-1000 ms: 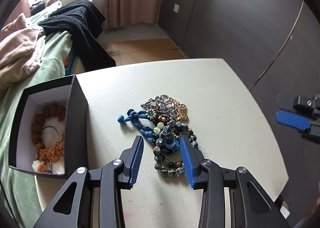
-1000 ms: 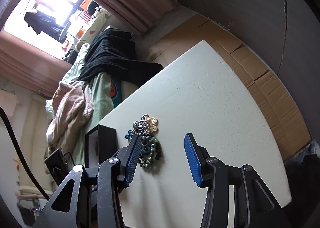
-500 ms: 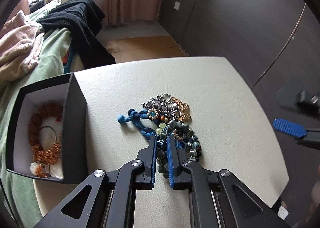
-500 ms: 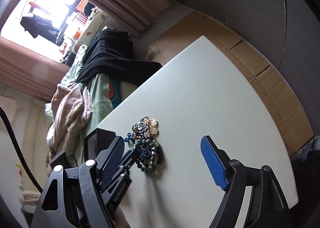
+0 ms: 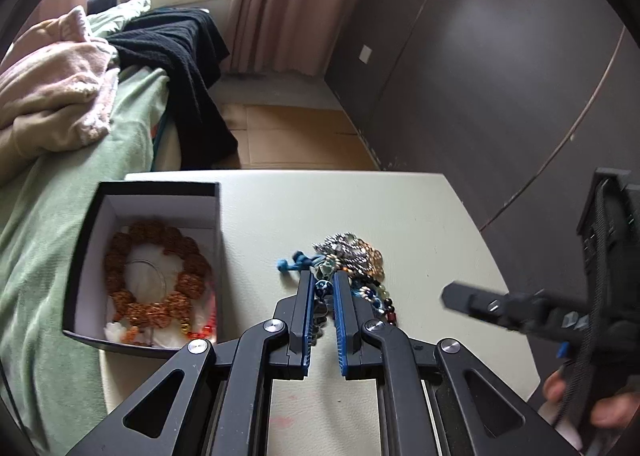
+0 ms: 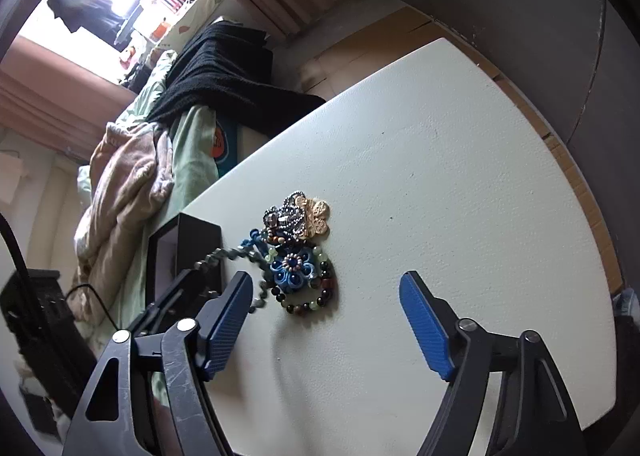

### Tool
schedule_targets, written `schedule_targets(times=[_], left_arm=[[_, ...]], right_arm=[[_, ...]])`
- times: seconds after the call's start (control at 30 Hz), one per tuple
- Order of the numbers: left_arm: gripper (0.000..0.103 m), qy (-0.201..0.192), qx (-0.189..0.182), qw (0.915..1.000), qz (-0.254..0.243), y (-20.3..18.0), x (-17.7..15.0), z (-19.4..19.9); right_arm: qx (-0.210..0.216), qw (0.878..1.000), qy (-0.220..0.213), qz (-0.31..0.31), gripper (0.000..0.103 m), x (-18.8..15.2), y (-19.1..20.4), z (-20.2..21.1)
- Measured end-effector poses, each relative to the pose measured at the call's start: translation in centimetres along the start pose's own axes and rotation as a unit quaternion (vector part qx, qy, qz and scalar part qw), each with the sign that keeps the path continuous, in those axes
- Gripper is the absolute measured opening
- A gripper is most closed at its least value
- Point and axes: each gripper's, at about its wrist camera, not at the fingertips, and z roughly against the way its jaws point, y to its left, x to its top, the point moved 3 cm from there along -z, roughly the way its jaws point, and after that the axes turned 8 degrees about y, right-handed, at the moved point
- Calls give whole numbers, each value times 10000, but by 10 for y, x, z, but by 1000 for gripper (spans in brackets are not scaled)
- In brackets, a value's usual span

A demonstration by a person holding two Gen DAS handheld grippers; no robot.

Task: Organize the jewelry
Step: 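Drop the bead strand into the box with the left tool while the right tool grasps the dark bead bracelet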

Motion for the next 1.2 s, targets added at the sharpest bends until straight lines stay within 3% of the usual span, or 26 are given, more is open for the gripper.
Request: schedule_targets(times=[0.17, 0.5, 0.63, 0.8, 0.93, 1.2], left_arm=[[10, -113, -19, 9998, 136, 13, 4, 11], [10, -242, -94, 9989, 396, 29, 11, 21], [10, -264, -122, 9982, 516, 35, 13, 24], [10, -360, -107, 9972, 652, 42, 12, 31], [10, -411, -90, 9965, 725, 47, 10, 37], [10, -550, -118, 9956, 744, 49, 4, 51]], right_arm=[[-83, 9997, 213, 102, 48, -3, 7, -16], [-537, 9970, 462, 300, 31, -6, 16, -44], [-1026, 9923, 511, 465, 23, -7, 19, -53], [-1818, 9772, 444, 1001, 23, -13, 33, -58], [-2292, 9643, 373, 1270, 10, -16, 36, -58], [-1283, 9879, 196, 849, 10, -14, 18, -22]])
